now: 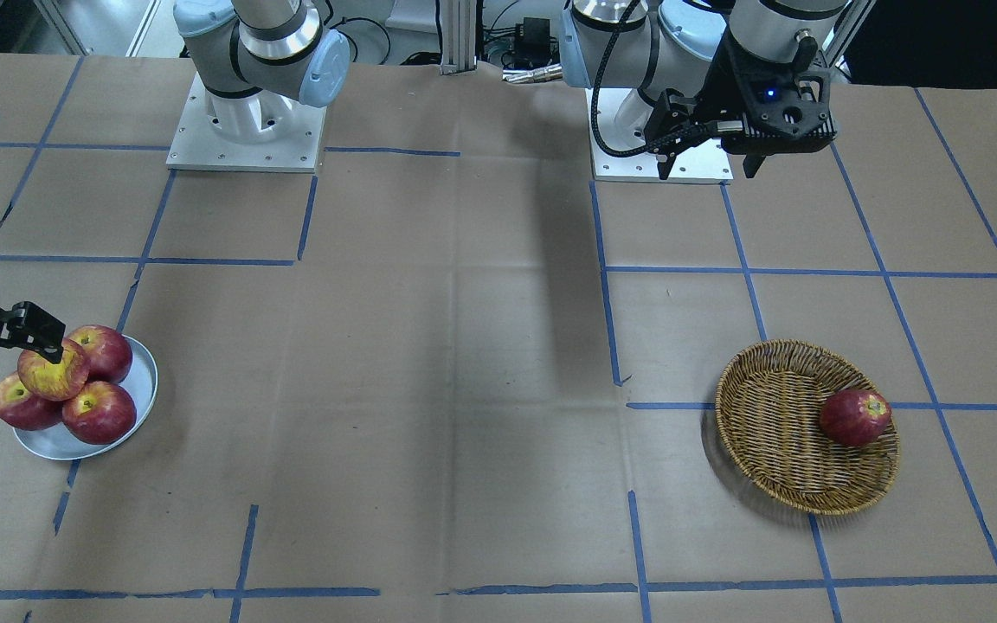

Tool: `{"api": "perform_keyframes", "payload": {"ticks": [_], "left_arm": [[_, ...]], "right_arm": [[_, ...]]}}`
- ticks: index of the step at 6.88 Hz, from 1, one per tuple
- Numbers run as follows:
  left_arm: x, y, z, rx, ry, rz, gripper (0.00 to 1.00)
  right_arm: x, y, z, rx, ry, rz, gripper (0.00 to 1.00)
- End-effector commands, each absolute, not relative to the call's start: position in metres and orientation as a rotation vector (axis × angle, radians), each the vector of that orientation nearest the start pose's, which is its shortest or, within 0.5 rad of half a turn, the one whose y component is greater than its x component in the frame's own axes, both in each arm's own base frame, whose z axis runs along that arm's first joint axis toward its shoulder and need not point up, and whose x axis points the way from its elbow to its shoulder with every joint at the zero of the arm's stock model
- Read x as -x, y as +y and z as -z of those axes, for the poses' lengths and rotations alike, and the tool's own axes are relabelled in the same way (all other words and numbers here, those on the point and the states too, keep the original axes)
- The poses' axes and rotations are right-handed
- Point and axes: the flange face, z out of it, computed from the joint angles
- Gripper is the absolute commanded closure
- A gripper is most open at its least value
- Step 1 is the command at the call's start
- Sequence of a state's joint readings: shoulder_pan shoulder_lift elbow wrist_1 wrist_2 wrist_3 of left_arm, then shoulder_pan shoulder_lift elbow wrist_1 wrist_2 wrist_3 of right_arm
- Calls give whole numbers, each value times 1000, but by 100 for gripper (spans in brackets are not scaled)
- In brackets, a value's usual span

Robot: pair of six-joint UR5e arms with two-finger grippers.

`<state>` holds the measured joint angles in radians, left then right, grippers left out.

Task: Transfer apple from basket to plate
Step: 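Open the right gripper and raise it away from the plate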

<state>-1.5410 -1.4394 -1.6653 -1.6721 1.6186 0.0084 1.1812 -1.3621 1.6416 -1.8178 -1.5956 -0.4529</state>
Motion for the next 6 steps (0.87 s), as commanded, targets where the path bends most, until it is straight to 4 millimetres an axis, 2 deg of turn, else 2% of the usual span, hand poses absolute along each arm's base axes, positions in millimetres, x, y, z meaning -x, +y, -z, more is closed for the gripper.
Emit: {"api": "perform_keyframes", "payload": {"ticks": [1, 2, 3, 4, 6], "left_arm": [[116, -437, -489, 26, 3091, -101, 1], [116, -436, -491, 24, 3094, -92, 1], [116, -436, -490, 24, 3094, -92, 1], [116, -442, -489, 25, 3099, -78, 1], [116, -441, -488, 25, 3100, -75, 1]], "right_arm": [[6, -553, -427, 19, 3159, -80, 0], [-47, -538, -446, 15, 3160, -57, 0], [-94, -525, -454, 20, 3164, -37, 0], [-124, -517, -457, 67, 3148, -27, 0], [-124, -513, -464, 101, 3125, -1, 0]]}}
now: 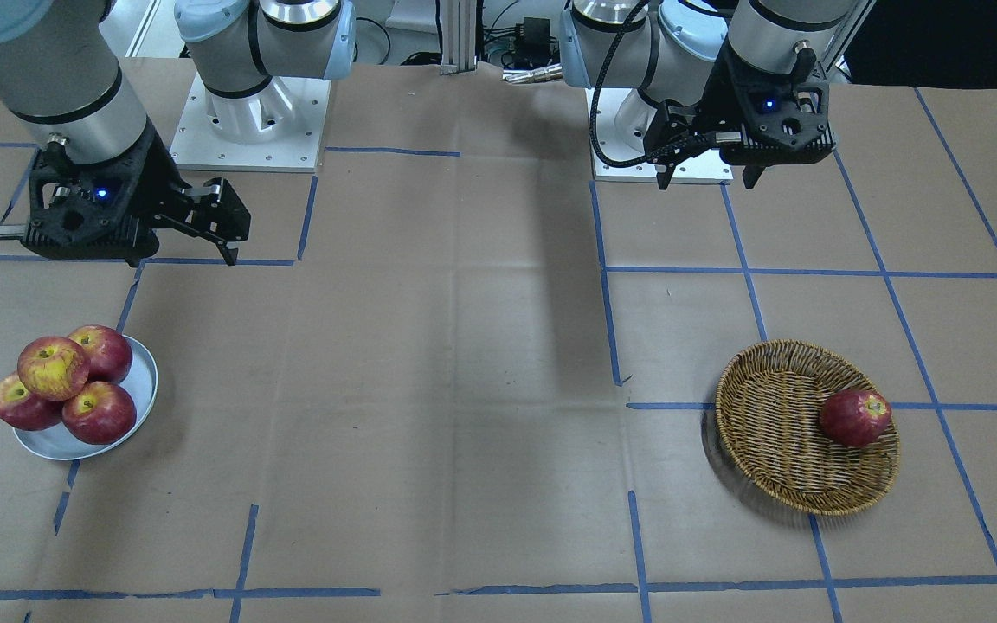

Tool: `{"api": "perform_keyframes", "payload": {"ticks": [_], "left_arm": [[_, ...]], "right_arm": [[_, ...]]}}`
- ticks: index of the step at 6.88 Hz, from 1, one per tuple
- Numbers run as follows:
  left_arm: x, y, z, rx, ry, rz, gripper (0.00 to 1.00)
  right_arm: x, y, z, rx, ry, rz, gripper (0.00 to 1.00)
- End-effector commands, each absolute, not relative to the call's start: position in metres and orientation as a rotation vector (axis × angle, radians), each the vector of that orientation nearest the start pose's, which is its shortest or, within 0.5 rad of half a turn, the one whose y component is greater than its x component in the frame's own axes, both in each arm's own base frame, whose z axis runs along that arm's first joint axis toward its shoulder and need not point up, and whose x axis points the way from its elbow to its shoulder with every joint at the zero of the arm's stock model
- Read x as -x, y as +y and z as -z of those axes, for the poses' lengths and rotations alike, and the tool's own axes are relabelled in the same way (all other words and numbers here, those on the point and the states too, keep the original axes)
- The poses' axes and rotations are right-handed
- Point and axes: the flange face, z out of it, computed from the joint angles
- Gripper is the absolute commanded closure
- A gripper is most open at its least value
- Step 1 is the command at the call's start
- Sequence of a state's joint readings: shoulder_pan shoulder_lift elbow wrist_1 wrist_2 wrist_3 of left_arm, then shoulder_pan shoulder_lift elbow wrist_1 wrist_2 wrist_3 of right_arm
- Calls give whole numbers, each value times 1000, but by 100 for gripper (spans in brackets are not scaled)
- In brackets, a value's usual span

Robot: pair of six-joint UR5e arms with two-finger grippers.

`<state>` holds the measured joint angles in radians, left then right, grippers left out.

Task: Transfer apple from basket to plate
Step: 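Open the right gripper and raise it away from the plate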

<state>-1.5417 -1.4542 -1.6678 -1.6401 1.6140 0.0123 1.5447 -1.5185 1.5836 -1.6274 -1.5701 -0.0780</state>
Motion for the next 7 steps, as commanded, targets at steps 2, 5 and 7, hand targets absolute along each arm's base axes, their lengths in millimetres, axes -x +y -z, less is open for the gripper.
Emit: {"api": "perform_keyframes", "payload": {"ticks": [2, 5, 7], "left_arm": [[116, -444, -487, 22, 3099, -68, 1], [116, -445, -488, 20, 3094, -63, 1], [115, -440, -489, 20, 3090, -56, 1]], "right_arm": [[-124, -512, -466, 98, 3118, -1, 0], [-123, -511, -466, 98, 3121, -3, 0], [-123, -510, -465, 98, 3123, -15, 0]]}}
